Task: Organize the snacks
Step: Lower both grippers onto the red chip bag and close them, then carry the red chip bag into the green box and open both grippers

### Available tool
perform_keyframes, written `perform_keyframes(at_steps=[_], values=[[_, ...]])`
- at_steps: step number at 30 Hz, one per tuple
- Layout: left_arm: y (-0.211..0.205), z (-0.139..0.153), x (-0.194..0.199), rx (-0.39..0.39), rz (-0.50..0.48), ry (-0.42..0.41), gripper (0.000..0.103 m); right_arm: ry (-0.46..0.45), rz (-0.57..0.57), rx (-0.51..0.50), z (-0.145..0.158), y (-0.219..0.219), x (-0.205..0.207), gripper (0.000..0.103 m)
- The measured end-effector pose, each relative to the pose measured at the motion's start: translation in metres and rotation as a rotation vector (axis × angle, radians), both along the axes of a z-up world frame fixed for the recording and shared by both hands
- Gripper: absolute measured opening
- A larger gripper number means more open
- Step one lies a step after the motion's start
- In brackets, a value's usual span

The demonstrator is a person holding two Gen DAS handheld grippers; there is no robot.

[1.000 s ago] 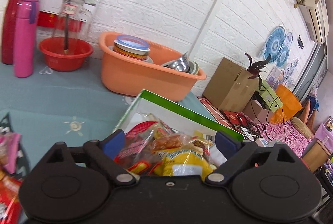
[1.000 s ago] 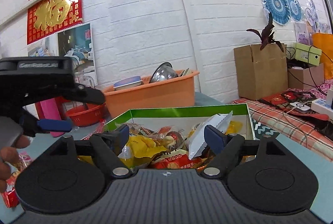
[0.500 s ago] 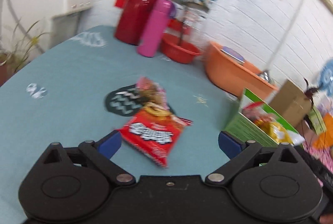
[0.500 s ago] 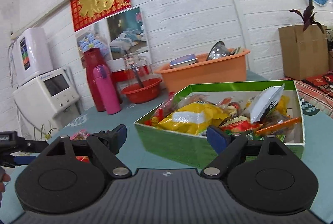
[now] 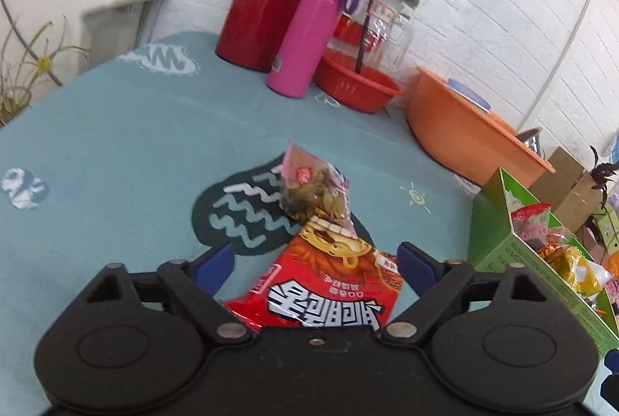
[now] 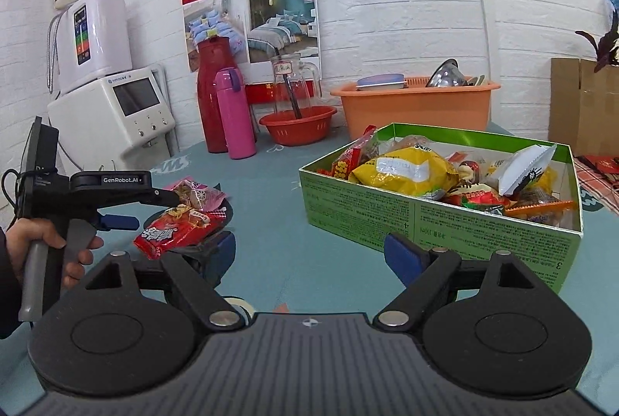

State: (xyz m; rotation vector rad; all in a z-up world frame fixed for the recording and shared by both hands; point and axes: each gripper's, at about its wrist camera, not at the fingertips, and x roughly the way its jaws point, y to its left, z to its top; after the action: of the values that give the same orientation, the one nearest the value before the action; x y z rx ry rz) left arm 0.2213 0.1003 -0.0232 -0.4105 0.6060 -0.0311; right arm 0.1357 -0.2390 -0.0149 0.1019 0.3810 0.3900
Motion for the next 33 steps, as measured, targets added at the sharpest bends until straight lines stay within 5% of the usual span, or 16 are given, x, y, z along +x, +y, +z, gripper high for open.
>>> perform_keyframes(at_steps=[1, 3, 8, 12, 14, 16, 23, 28, 31, 33], values=[[-0.003, -0.002, 0.001, 0.005, -0.023, 0.008, 0.074, 0.006, -0.001, 0.001, -0.001, 0.0, 0.0, 0.103], [-0.012, -0.004, -0.002, 0.035, -0.081, 0.013, 0.048, 0.012, 0.006, 0.003, -0.002, 0.002, 0.0, 0.103], [-0.042, -0.006, -0.024, -0.043, -0.229, 0.041, 0.044, 0.031, 0.054, -0.009, -0.007, 0.011, -0.002, 0.103], [-0.081, -0.01, -0.048, -0.068, -0.378, 0.042, 0.045, 0.066, 0.112, -0.026, -0.015, 0.019, -0.004, 0.103], [-0.09, -0.01, -0.06, -0.076, -0.396, 0.029, 0.058, 0.079, 0.123, -0.041, -0.017, 0.021, -0.004, 0.103], [-0.09, -0.008, -0.068, -0.088, -0.361, 0.014, 0.102, 0.084, 0.13, -0.052, -0.02, 0.019, -0.004, 0.103], [-0.073, -0.005, -0.066, -0.243, -0.26, 0.017, 0.103, 0.101, 0.195, -0.079, -0.023, 0.016, 0.017, 0.103], [-0.082, -0.012, -0.061, -0.271, -0.275, 0.042, 0.1, 0.182, 0.273, -0.104, -0.03, 0.026, 0.026, 0.103], [-0.085, -0.013, -0.062, -0.255, -0.284, 0.045, 0.1, 0.164, 0.377, -0.083, -0.03, 0.028, 0.011, 0.103], [-0.082, -0.015, -0.06, -0.254, -0.287, 0.056, 0.1, 0.14, 0.344, -0.111, -0.027, 0.03, 0.008, 0.103]])
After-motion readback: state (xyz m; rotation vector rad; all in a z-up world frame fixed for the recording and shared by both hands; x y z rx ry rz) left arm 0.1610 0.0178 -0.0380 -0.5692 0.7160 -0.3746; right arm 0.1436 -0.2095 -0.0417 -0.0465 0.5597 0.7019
